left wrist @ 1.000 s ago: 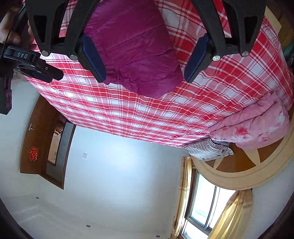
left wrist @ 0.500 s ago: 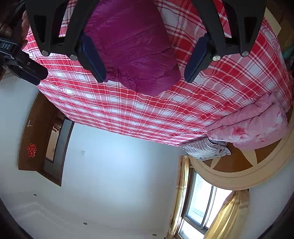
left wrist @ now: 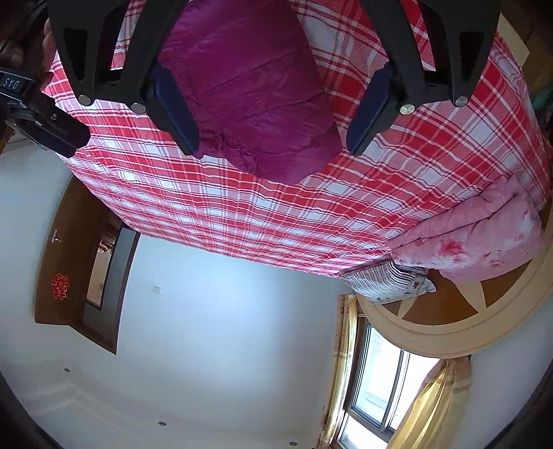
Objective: Fold large clothes
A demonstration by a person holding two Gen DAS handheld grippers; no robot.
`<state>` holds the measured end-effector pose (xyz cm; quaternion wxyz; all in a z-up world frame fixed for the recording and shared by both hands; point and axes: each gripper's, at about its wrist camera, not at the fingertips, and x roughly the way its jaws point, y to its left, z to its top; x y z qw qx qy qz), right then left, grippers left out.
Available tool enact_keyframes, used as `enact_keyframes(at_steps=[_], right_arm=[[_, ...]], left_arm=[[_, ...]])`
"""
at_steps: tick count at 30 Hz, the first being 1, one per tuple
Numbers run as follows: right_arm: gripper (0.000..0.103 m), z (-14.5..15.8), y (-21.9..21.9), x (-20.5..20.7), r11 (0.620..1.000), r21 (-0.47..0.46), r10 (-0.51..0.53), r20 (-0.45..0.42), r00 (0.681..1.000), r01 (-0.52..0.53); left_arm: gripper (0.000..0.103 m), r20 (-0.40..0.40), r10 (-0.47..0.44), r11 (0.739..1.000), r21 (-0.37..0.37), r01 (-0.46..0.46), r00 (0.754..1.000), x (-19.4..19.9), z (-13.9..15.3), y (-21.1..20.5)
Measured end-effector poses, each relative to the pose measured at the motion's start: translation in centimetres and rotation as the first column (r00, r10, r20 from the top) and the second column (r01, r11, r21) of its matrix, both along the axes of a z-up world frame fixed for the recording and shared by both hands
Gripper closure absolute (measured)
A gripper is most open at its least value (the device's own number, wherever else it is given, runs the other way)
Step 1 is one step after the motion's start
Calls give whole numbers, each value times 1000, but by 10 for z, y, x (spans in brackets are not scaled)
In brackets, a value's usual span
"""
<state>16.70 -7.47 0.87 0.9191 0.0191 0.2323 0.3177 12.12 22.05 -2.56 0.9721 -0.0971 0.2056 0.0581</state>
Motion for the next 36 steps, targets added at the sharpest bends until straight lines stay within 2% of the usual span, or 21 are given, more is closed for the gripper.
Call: enact_keyframes(at_steps=[19, 33, 35, 36], right_arm=[[1, -3, -2, -2, 1000, 1, 1, -2, 1000, -1], [1, 2, -7, -5, 999, 29, -16, 36, 999, 15], [1, 2, -7, -5, 999, 30, -15, 36, 999, 14], [1, 2, -7, -5, 999, 31, -13, 36, 999, 12]], left_arm=[[16, -13, -13, 1000, 17, 13, 1000, 4, -3, -7], [16, -17, 7, 999, 32, -7, 1000, 3, 1, -8], [4, -17, 15, 999, 42, -14, 1000, 3, 2, -9], [3, -12, 20, 998, 52, -19, 1000, 2, 2, -9]])
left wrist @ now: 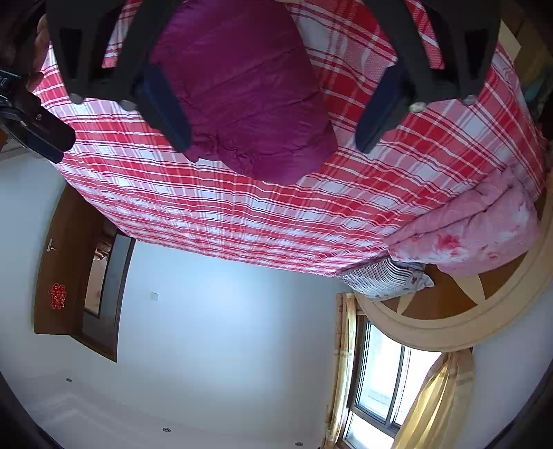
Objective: Fold large clothes
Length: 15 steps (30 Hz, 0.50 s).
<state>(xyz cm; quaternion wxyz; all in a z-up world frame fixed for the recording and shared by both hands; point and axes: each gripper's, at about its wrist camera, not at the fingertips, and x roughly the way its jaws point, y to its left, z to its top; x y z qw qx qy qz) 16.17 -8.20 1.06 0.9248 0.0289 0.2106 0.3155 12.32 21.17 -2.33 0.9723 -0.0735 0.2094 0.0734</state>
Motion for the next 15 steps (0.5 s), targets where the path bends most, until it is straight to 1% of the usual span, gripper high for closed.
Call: enact_keyframes(at_steps=[2, 15], right_arm=[[1, -1, 0, -1, 1000, 0, 2, 1, 1000, -2], [1, -7, 6, -3, 1000, -18, 24, -11, 1000, -24]], left_arm=[[3, 10, 11, 1000, 17, -11, 1000, -1, 1, -1], [2, 34, 35, 999, 39, -36, 999, -3, 0, 3]])
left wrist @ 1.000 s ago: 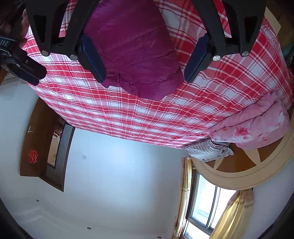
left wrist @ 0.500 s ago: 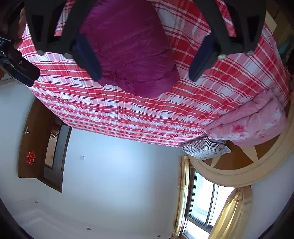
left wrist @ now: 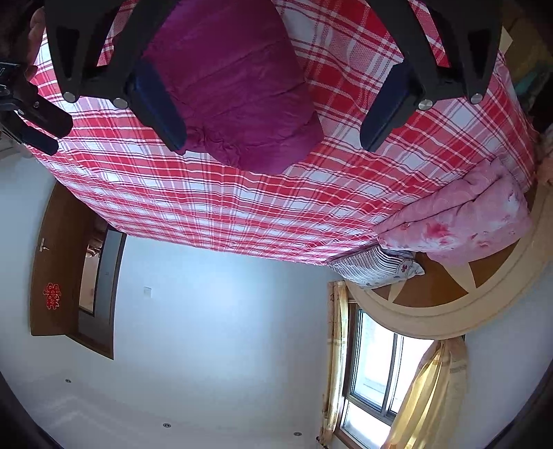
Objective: Fold large clothes
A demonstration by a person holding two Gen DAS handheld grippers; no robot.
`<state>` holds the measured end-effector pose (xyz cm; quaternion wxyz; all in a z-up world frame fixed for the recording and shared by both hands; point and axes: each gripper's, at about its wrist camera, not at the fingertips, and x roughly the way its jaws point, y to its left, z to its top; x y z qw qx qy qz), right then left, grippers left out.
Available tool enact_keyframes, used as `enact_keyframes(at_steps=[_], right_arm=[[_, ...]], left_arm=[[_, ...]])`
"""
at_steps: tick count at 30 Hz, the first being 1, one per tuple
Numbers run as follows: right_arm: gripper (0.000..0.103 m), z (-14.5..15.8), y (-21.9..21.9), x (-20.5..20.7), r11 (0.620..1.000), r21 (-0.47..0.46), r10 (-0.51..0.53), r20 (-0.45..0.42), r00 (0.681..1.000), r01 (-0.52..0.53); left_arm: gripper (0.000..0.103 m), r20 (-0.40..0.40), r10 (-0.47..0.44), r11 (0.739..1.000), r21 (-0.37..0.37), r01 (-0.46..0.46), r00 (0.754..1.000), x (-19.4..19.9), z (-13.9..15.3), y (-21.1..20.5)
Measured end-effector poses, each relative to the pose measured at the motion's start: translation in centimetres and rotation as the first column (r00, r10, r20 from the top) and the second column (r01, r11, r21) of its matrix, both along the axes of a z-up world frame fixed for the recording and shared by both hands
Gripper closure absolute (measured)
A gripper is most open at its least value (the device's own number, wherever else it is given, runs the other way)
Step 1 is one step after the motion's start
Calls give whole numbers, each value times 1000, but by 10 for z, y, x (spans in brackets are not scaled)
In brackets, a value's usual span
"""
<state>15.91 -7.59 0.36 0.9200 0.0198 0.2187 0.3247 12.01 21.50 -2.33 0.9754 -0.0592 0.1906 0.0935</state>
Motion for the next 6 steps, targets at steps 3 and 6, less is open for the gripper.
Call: enact_keyframes(at_steps=[3, 6], right_arm=[[1, -1, 1, 0, 1000, -4, 2, -4, 1000, -2], [1, -3, 1, 0, 1000, -7, 3, -7, 1000, -3]], left_arm=[[2, 3, -1, 1000, 8, 1, 1000, 1, -1, -1], [2, 4, -12, 1000, 10, 12, 1000, 2, -1, -1]])
